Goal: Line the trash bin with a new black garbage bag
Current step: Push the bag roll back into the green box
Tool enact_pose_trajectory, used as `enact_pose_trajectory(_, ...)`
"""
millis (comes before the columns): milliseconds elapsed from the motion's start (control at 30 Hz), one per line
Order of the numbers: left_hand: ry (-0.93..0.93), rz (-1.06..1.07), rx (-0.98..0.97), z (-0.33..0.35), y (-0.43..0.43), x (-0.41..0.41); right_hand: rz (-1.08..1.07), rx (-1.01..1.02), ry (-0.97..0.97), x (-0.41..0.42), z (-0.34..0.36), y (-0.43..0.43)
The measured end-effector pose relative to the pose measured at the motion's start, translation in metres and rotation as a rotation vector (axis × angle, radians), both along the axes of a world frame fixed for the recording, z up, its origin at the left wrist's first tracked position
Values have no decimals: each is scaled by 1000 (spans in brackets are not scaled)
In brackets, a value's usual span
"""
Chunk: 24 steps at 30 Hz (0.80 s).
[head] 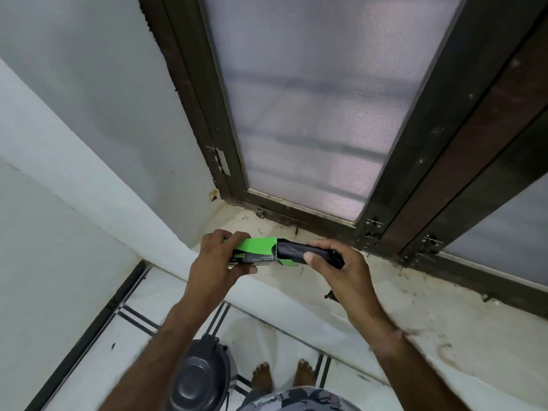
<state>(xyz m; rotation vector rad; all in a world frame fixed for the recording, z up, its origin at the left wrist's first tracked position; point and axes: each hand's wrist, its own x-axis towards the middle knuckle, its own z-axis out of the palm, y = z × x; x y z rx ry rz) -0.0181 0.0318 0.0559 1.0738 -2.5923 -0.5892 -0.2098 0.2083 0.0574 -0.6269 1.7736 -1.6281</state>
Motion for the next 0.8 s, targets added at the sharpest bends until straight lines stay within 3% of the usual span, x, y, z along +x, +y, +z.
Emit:
enact_pose_trajectory(267, 78, 10, 99, -4, 16, -8, 202, -28, -138, 3, 6, -17)
enact_pose_trajectory(433, 135, 34, 151, -5, 19, -6, 82, -51, -40, 9, 4, -23)
enact_pose_trajectory(600, 168, 72, 213, -11, 17, -2, 141, -109, -56, 6, 7, -14)
enact_pose_trajectory(800, 190, -13, 246, -10, 26, -5, 87, -90, 65, 10, 1, -28)
